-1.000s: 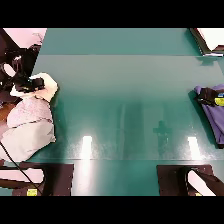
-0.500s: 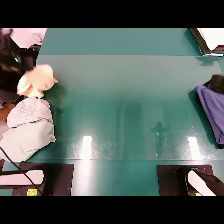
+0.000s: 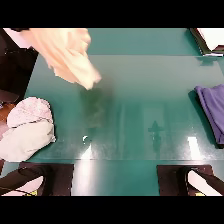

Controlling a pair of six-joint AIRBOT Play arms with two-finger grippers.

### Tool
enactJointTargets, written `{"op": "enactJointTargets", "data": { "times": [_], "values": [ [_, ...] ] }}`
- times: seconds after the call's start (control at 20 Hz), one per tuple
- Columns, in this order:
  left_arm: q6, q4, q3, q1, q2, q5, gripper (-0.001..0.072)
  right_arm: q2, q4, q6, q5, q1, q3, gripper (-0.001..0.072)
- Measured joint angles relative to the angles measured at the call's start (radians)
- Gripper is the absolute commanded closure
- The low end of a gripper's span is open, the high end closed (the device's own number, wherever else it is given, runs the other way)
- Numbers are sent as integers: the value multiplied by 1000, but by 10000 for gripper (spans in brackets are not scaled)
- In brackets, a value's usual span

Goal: Fold the shirts.

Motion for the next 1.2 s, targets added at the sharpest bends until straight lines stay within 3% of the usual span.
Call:
{"op": "enactJointTargets", "data": {
  "times": [0.25,0.3,0.35,0.4,0.5,0.8,0.95,1.2],
  "values": [
    [3,-21,-36,-263,-107,-11,680,-99,0,0,81,74,129,696],
    [3,-39,-41,-300,-150,-3,556,-113,0,0,89,91,140,695],
    [4,-50,-45,-327,-192,7,162,-125,-1,0,97,110,148,695],
    [8,-65,-48,-347,-233,21,-13,-136,-1,0,103,126,154,695],
    [13,-68,-51,-365,-300,28,57,-151,-2,0,120,148,161,695],
    [19,-17,-68,-214,-340,-21,57,-164,-9,0,153,172,169,696],
    [31,-120,-185,-83,-341,-24,57,-165,-11,0,161,173,169,695],
    [135,-301,-555,57,-357,67,57,-166,-12,-1,171,174,169,695]
  ]
}}
